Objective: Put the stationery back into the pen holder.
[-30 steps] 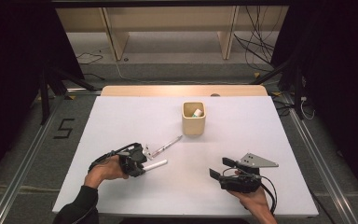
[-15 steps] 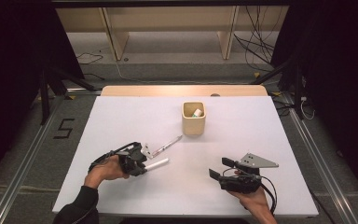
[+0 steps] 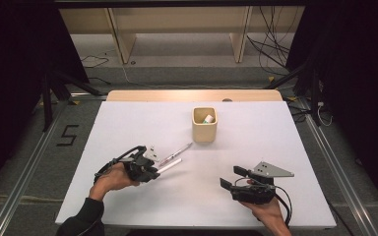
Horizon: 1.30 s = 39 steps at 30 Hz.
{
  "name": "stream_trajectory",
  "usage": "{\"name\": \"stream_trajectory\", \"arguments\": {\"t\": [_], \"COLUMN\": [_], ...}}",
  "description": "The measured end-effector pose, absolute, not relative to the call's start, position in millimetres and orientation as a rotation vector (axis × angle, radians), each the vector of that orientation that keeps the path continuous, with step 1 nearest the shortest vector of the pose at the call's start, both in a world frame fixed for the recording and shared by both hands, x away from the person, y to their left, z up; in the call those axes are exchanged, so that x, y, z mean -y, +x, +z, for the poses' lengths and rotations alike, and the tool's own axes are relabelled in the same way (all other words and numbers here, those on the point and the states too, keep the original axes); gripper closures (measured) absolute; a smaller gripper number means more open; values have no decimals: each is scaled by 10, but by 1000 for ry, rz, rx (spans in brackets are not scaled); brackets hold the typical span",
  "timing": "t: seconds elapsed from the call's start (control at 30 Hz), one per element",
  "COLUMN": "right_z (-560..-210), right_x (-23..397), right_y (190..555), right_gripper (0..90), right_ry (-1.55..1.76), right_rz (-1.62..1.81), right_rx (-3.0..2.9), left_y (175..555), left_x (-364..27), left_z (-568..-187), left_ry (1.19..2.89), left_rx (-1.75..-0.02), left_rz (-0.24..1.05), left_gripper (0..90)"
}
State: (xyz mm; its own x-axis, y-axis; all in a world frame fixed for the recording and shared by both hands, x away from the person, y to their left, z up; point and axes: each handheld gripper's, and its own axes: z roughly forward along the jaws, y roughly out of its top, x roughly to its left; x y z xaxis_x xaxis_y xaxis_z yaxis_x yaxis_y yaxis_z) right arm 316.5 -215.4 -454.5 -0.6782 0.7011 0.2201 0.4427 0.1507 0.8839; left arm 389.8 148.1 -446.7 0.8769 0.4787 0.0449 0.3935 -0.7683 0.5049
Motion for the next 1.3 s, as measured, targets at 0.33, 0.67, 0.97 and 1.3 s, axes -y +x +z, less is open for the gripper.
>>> {"name": "stream_trajectory", "arguments": {"t": [0.33, 0.67, 0.97, 1.3], "right_z": [-4545, -4533, -4538, -4534], "right_x": [2131, 2060, 1938, 1786], "right_y": [3159, 3168, 3207, 3269], "right_gripper": [286, 280, 265, 282], "right_ry": [1124, 1151, 1175, 1189], "right_rz": [1555, 1604, 1647, 1694], "right_rx": [-2178, -2181, -2205, -2235], "left_y": [3855, 3791, 3711, 3608], "left_x": [-1406, -1280, -1148, -1027], "left_z": [-4427, -4424, -4454, -4450], "left_ry": [2390, 2246, 2199, 2165], "left_rx": [-704, -726, -706, -664], "left_rz": [228, 199, 178, 166], "left_gripper": [778, 778, 778, 778]}}
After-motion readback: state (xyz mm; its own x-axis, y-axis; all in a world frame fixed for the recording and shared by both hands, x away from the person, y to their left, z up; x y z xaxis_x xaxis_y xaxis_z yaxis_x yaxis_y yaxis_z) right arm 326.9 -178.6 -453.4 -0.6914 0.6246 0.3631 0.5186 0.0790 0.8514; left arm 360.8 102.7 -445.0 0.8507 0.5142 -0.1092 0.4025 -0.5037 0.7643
